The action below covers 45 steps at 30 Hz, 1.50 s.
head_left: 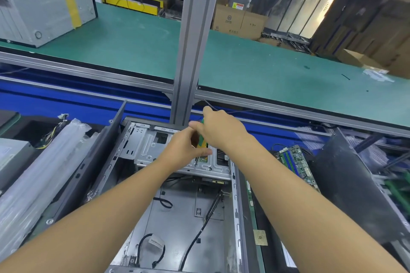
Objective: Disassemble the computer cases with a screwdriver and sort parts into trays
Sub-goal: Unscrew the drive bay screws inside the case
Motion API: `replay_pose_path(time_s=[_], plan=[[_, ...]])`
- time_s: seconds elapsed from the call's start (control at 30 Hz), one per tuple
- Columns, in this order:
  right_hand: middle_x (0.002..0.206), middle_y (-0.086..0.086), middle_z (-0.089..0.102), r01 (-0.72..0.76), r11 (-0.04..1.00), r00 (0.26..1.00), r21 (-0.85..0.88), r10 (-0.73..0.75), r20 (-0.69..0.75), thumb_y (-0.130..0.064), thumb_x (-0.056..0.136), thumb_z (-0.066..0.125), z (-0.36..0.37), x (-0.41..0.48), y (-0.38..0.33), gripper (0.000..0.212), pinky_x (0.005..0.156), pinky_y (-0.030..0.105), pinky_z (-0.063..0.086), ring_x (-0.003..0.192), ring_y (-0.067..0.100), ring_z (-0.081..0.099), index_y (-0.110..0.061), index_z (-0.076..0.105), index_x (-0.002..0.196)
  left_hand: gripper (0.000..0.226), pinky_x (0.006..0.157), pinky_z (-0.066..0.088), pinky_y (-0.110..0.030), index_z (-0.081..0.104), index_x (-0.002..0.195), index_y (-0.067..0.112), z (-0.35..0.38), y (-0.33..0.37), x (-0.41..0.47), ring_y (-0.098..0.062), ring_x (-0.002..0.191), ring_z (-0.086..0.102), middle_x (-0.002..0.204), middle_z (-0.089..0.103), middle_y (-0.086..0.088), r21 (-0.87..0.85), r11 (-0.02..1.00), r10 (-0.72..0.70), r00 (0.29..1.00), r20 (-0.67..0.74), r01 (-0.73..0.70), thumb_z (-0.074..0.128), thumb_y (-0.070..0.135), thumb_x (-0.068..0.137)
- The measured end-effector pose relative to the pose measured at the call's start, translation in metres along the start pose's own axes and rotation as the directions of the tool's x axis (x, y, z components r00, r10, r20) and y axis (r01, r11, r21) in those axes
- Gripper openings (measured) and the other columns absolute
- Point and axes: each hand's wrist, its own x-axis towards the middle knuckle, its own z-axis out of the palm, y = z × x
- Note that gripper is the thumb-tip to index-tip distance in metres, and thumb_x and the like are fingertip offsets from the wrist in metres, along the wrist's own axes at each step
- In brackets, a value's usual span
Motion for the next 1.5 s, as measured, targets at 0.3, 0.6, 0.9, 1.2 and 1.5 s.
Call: replay_pose_path(time_s=[0.3,0.6,0.9,1.2,1.5], plan=[[0.114,0.003,0.040,0.136,0.972,0.965,0.189,-0.173,0.196,-0.026,0.094,0.059,-0.013,-0.001,0.005,0.010,0.068,0.034,0.043,0.089,0.025,0.051,-0.027,0.054,0.103,0.028,0.088,0.054,-0.027,0.069,0.106,0.025,-0.014,-0.005,-0.006,-0.011,0.098,0.070,0.098,0.075,0.003,-0.190,0.982,0.015,0.995,0.101,0.004,0.071,0.003,0.089],[0.101,0.010,0.060,0.080,0.994,0.995,0.070,-0.083,0.046,-0.032,0.102,0.049,-0.004,0.001,-0.002,0.022,0.054,0.034,0.037,0.076,0.025,0.055,-0.014,0.045,0.114,0.030,0.071,0.046,-0.012,0.061,0.100,0.035,-0.005,-0.001,-0.004,0.002,0.088,0.061,0.097,0.067,0.012,-0.102,0.995,0.029,0.995,0.099,-0.019,0.080,0.020,0.083],[0.120,0.006,0.041,0.050,0.988,0.988,0.149,-0.071,0.136,-0.060,0.095,0.050,-0.011,-0.001,0.003,0.050,0.072,0.038,0.041,0.097,0.029,0.051,-0.022,0.047,0.127,0.024,0.070,0.048,-0.023,0.065,0.096,0.023,-0.009,-0.006,0.001,-0.008,0.073,0.061,0.078,0.066,0.005,-0.136,0.988,-0.064,0.997,0.049,0.070,0.083,0.018,0.080],[0.117,0.003,0.043,0.123,0.986,0.975,0.109,-0.140,0.172,-0.016,0.096,0.055,-0.016,0.003,0.007,0.011,0.066,0.033,0.042,0.078,0.018,0.052,-0.025,0.055,0.102,0.031,0.088,0.050,-0.012,0.067,0.114,0.032,-0.015,-0.006,0.000,0.003,0.109,0.063,0.114,0.072,0.011,-0.233,0.972,0.038,0.975,0.220,0.015,0.070,0.011,0.092],[0.126,0.013,0.051,-0.043,0.993,0.997,0.111,0.035,0.073,-0.072,0.093,0.042,-0.007,0.001,0.006,0.074,0.064,0.037,0.042,0.097,0.029,0.059,-0.012,0.043,0.134,0.039,0.063,0.046,-0.011,0.060,0.099,0.032,-0.002,-0.007,0.005,-0.006,0.073,0.062,0.089,0.068,0.007,-0.150,0.988,-0.028,0.996,0.081,0.039,0.088,0.028,0.073]])
